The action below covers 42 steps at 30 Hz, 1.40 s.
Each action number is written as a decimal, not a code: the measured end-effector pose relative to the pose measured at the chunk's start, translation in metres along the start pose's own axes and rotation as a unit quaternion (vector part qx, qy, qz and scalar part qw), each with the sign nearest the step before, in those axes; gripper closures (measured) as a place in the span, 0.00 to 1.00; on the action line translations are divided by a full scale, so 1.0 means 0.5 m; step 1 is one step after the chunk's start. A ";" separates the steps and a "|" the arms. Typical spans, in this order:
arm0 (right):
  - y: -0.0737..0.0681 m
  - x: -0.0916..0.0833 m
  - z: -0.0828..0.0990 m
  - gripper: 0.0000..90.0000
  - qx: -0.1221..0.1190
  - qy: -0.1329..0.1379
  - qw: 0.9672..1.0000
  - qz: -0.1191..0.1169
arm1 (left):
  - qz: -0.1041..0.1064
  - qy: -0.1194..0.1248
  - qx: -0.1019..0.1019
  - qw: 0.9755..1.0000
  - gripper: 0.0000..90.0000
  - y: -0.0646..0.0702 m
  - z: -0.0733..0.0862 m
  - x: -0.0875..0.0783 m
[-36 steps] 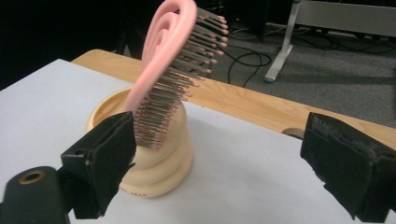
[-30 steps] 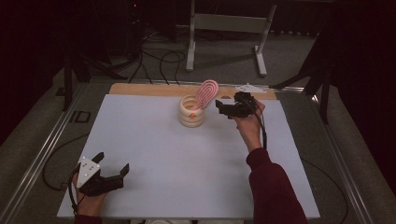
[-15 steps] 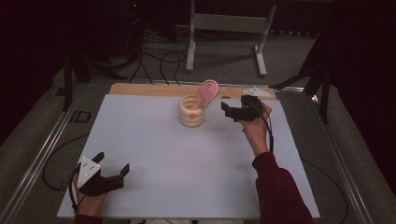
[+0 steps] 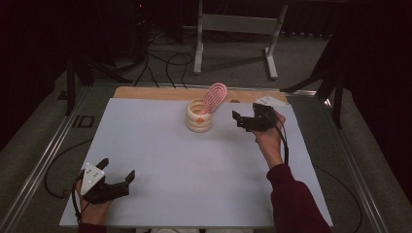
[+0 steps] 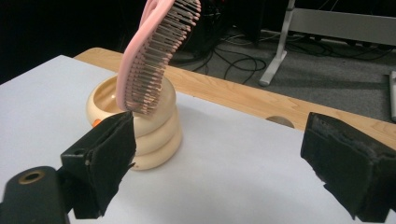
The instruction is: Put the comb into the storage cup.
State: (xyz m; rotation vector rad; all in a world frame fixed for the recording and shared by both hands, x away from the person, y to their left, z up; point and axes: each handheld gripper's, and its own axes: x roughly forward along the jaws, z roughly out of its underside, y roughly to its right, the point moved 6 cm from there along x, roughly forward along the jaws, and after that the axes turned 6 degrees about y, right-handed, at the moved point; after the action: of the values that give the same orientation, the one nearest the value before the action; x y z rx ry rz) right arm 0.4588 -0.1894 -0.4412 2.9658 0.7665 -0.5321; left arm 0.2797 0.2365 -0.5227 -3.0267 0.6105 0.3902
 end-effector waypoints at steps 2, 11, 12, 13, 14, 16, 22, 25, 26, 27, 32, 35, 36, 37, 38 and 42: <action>0.001 -0.002 0.002 0.11 -0.001 0.000 1.000 0.000 | -0.001 -0.001 0.001 1.000 0.00 0.000 0.000 0.000; 0.000 -0.021 0.024 0.11 -0.007 -0.007 1.000 -0.002 | -0.001 -0.001 0.002 1.000 0.00 0.000 0.001 0.000; 0.000 -0.021 0.024 0.11 -0.007 -0.007 1.000 -0.002 | -0.001 -0.002 0.001 1.000 0.00 0.000 0.001 0.001; 0.000 -0.025 0.031 0.11 -0.008 -0.007 1.000 -0.004 | -0.002 -0.002 0.002 1.000 0.00 0.000 0.001 0.001; 0.000 -0.027 0.033 0.11 -0.007 -0.008 1.000 -0.003 | -0.002 -0.001 0.002 1.000 0.00 0.000 0.001 0.001; 0.000 -0.030 0.036 0.11 -0.010 -0.008 1.000 -0.005 | -0.002 -0.002 0.002 1.000 0.00 0.001 0.001 0.001; 0.002 -0.041 0.043 0.11 -0.011 -0.003 1.000 -0.004 | -0.002 -0.003 0.002 1.000 0.00 0.001 0.001 0.002; 0.006 -0.047 0.044 0.11 -0.008 0.001 1.000 0.000 | -0.002 -0.003 0.002 1.000 0.00 0.002 0.001 0.001; 0.006 -0.047 0.044 0.11 -0.008 0.001 1.000 0.000 | -0.002 -0.003 0.002 1.000 0.00 0.002 0.001 0.001; 0.007 -0.050 0.044 0.11 -0.006 0.003 1.000 0.001 | -0.003 -0.003 0.003 1.000 0.00 0.002 0.001 0.001; 0.014 -0.063 0.054 0.11 -0.005 0.005 1.000 0.005 | -0.006 -0.005 0.013 1.000 0.00 0.002 -0.001 0.001; 0.022 -0.072 0.059 0.11 -0.003 0.006 1.000 0.010 | -0.004 -0.006 0.016 1.000 0.00 0.005 -0.002 0.001; 0.024 -0.075 0.061 0.11 -0.002 0.006 1.000 0.009 | -0.002 -0.007 0.019 1.000 0.00 0.007 -0.003 0.002; 0.024 -0.075 0.061 0.11 -0.002 0.006 1.000 0.009 | -0.002 -0.007 0.019 1.000 0.00 0.007 -0.003 0.002; 0.026 -0.084 0.063 0.11 -0.002 0.011 1.000 0.009 | -0.002 -0.007 0.019 1.000 0.00 0.008 -0.004 0.003; 0.028 -0.099 0.068 0.11 0.001 0.018 1.000 0.006 | -0.002 -0.005 0.019 1.000 0.00 0.007 -0.005 0.002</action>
State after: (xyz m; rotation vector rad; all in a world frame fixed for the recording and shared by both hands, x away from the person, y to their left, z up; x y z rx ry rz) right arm 0.4140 -0.2285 -0.4573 2.9869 0.7524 -0.4812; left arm 0.2799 0.2326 -0.5207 -2.9868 0.6039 0.3887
